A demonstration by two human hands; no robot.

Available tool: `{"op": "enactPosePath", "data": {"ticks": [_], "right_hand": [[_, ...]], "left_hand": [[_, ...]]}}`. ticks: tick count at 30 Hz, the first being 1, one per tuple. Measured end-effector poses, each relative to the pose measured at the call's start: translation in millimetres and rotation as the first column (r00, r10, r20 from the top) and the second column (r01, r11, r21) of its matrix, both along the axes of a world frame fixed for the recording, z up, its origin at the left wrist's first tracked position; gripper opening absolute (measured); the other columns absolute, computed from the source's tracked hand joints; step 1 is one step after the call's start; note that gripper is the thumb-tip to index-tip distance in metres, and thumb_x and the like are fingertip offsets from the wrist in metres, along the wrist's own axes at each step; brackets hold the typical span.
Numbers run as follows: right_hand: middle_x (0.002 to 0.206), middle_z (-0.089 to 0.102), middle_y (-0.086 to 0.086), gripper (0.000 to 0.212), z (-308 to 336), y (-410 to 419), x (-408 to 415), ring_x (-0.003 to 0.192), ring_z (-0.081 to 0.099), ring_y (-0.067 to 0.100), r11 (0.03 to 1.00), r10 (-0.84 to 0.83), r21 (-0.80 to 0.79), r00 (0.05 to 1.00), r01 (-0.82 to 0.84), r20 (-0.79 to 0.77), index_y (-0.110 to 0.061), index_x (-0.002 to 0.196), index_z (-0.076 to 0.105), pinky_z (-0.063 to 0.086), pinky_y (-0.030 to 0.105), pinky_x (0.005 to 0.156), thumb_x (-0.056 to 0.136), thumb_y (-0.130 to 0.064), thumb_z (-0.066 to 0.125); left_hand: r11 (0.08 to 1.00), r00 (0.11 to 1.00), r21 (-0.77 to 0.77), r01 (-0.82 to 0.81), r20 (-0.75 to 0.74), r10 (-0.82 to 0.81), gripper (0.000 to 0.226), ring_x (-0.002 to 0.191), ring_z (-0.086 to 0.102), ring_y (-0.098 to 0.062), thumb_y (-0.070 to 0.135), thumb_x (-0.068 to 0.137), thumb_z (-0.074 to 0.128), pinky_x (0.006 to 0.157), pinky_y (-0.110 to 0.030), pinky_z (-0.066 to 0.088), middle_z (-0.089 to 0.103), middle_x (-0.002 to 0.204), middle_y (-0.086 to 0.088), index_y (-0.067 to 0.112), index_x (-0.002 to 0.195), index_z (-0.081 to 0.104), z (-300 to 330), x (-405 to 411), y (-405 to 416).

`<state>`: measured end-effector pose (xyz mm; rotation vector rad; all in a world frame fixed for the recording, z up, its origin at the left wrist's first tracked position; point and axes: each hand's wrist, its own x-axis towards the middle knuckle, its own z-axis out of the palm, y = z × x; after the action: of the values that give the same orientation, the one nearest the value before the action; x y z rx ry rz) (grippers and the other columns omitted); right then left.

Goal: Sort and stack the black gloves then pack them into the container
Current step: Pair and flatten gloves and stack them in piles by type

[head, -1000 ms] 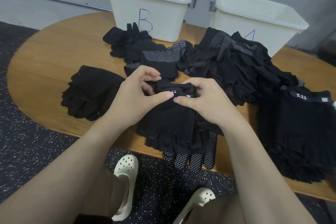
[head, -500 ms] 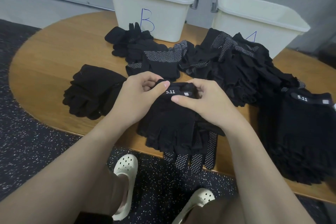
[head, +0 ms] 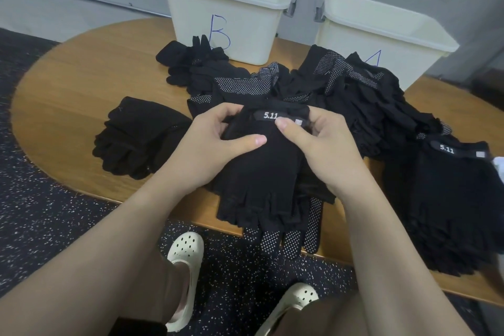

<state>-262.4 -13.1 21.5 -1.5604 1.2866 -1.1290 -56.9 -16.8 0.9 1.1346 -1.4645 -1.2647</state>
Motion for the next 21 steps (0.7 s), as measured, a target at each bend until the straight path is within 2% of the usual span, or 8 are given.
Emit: {"op": "enactPosePath", "data": {"ticks": [3,5,8,12,15,18,21], "right_hand": [[0.105,0.079,0.005,0.012,4.3,2.1,0.0,0.101,0.075,0.021,1.000,-0.012,0.007,0.988,0.011,0.154,-0.013,0.107,0.077,0.060,0.036,0.085,0.099,-0.015,0.068],[0.107,0.078,0.009,0.014,9.4,4.4,0.0,0.101,0.075,0.025,1.000,-0.026,0.024,0.970,0.020,0.241,-0.011,0.110,0.076,0.059,0.035,0.084,0.099,-0.014,0.068],[0.109,0.077,0.015,0.016,20.4,12.5,-2.0,0.100,0.075,0.029,0.999,-0.045,0.033,0.946,0.036,0.320,-0.007,0.111,0.075,0.060,0.036,0.082,0.097,-0.011,0.068],[0.112,0.076,0.017,0.018,39.1,33.7,-21.7,0.102,0.074,0.033,0.995,-0.061,0.099,0.943,0.030,0.327,-0.006,0.112,0.073,0.061,0.038,0.081,0.095,-0.007,0.069],[0.113,0.077,0.012,0.020,48.7,56.7,-45.1,0.105,0.074,0.032,0.986,-0.103,0.158,0.950,0.057,0.296,-0.011,0.116,0.073,0.062,0.046,0.086,0.097,-0.014,0.068],[0.115,0.076,0.013,0.024,50.7,77.7,-64.7,0.106,0.074,0.032,0.979,-0.195,0.111,0.934,0.169,0.298,-0.005,0.119,0.071,0.061,0.041,0.086,0.097,-0.013,0.067],[0.119,0.074,0.018,0.028,51.4,93.4,-84.0,0.111,0.071,0.035,0.964,-0.259,0.044,0.900,0.261,0.351,0.002,0.121,0.068,0.059,0.040,0.088,0.095,-0.008,0.066]], "left_hand": [[1.000,0.999,0.009,0.029,-0.039,-0.029,0.054,0.109,0.072,-0.017,0.011,0.085,0.082,0.095,-0.042,0.059,0.074,0.120,0.001,0.018,0.133,0.060,1.3,0.4,-0.1],[0.997,0.996,0.004,0.075,-0.040,-0.075,0.045,0.110,0.072,-0.015,0.010,0.088,0.078,0.095,-0.038,0.059,0.075,0.119,0.002,0.016,0.130,0.063,5.1,-0.2,2.1],[0.991,0.991,-0.023,0.131,-0.027,-0.131,0.025,0.106,0.074,-0.017,0.011,0.094,0.071,0.092,-0.039,0.059,0.077,0.112,0.001,0.016,0.119,0.070,11.0,-3.9,7.8],[0.987,0.992,-0.114,0.113,-0.043,-0.118,0.017,0.100,0.075,-0.014,0.013,0.097,0.067,0.087,-0.039,0.059,0.079,0.104,0.005,0.021,0.110,0.074,23.0,-25.8,18.0],[0.975,0.989,-0.177,0.135,-0.036,-0.144,0.016,0.094,0.074,-0.005,0.016,0.097,0.067,0.081,-0.025,0.059,0.078,0.098,0.014,0.029,0.105,0.074,32.2,-53.1,27.8],[0.964,0.977,-0.173,0.203,-0.030,-0.211,0.015,0.094,0.073,-0.002,0.020,0.096,0.069,0.080,-0.023,0.059,0.077,0.099,0.018,0.032,0.105,0.073,34.8,-79.4,37.3],[0.946,0.954,-0.142,0.291,-0.037,-0.299,0.012,0.093,0.074,-0.005,0.019,0.094,0.072,0.080,-0.022,0.059,0.078,0.098,0.013,0.027,0.103,0.074,33.1,-99.9,45.8]]}}
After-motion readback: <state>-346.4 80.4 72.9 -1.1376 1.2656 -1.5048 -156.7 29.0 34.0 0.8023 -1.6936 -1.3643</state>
